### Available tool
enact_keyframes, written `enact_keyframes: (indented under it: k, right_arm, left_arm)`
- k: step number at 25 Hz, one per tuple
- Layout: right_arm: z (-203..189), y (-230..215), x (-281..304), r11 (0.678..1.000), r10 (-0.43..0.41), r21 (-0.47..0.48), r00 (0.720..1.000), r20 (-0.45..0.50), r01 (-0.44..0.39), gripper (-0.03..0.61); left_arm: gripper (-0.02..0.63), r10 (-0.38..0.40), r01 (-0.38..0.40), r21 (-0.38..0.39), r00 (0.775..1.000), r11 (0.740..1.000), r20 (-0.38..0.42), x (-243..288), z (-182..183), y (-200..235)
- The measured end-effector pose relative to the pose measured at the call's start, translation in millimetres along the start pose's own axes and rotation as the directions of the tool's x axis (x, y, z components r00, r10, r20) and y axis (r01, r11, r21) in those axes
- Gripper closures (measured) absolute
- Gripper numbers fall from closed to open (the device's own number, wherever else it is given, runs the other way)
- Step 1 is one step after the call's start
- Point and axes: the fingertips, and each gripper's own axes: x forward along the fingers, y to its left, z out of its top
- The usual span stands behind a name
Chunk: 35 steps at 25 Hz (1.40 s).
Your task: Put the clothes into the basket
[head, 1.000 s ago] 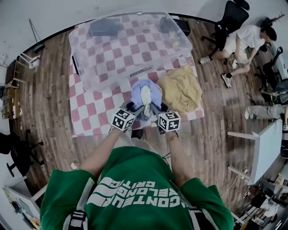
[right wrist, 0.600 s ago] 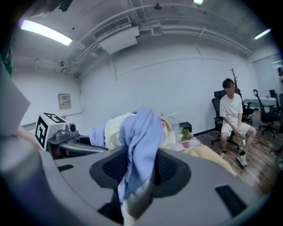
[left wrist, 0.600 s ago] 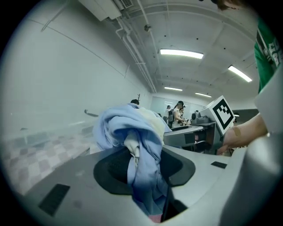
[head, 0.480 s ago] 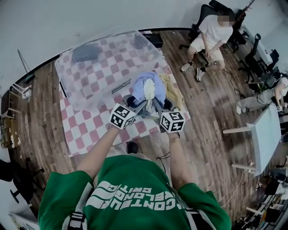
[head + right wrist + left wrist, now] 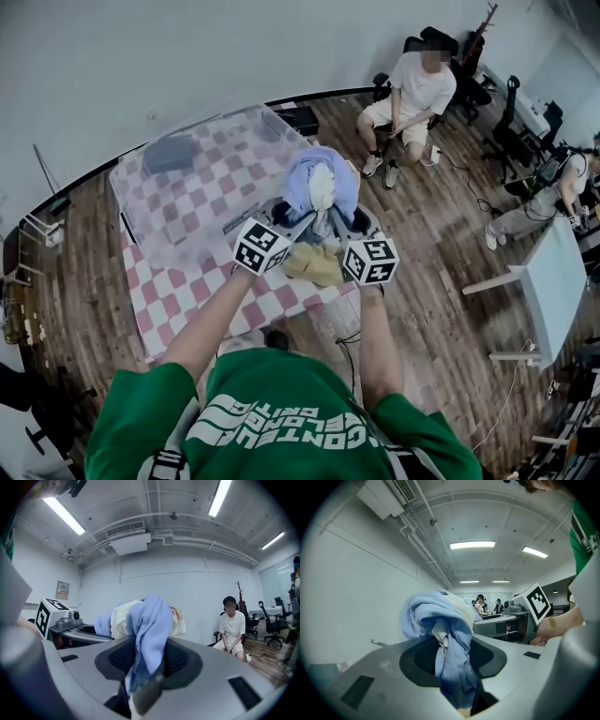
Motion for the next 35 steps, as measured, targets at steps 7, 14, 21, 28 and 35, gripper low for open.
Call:
enact_keyframes:
  k: [7, 14, 21, 28, 35]
  right_arm:
    - [28.2, -0.6, 10.1, 1.000, 0.002, -0.016, 0.999, 0.038, -0.001, 0.420]
    - [65.4, 42.3, 65.3, 0.995, 0.082, -0.058, 0.993, 0.082, -0.077, 0.419]
    - [82.5, 116.8, 141.2, 0.976, 0.205, -0.091, 0.975, 0.088, -0.197, 0.419]
    - [80.8, 202.3, 216.6, 0.938, 0.337, -0.115, 0.939, 0.064, -0.328, 0.419]
    - [59.5, 245.5, 259.9, 0.911, 0.392, -0.136, 0.920, -0.011, -0.390, 0.419]
  left_arm:
    - [0.460, 0.008, -0.008, 0.023, 1.000, 1.000, 0.026, 1.3, 25.7, 12.7]
    - [0.460, 0.082, -0.085, 0.051, 0.995, 0.995, 0.058, -36.8, 51.7, 73.6]
    - [0.460, 0.206, -0.209, 0.046, 0.976, 0.977, 0.066, -103.3, 52.1, 153.6]
    - [0.462, 0.339, -0.340, 0.021, 0.940, 0.940, 0.051, -179.0, 33.4, 231.0]
    - [0.462, 0.393, -0.392, -0.037, 0.920, 0.919, 0.015, -213.6, 1.3, 271.5]
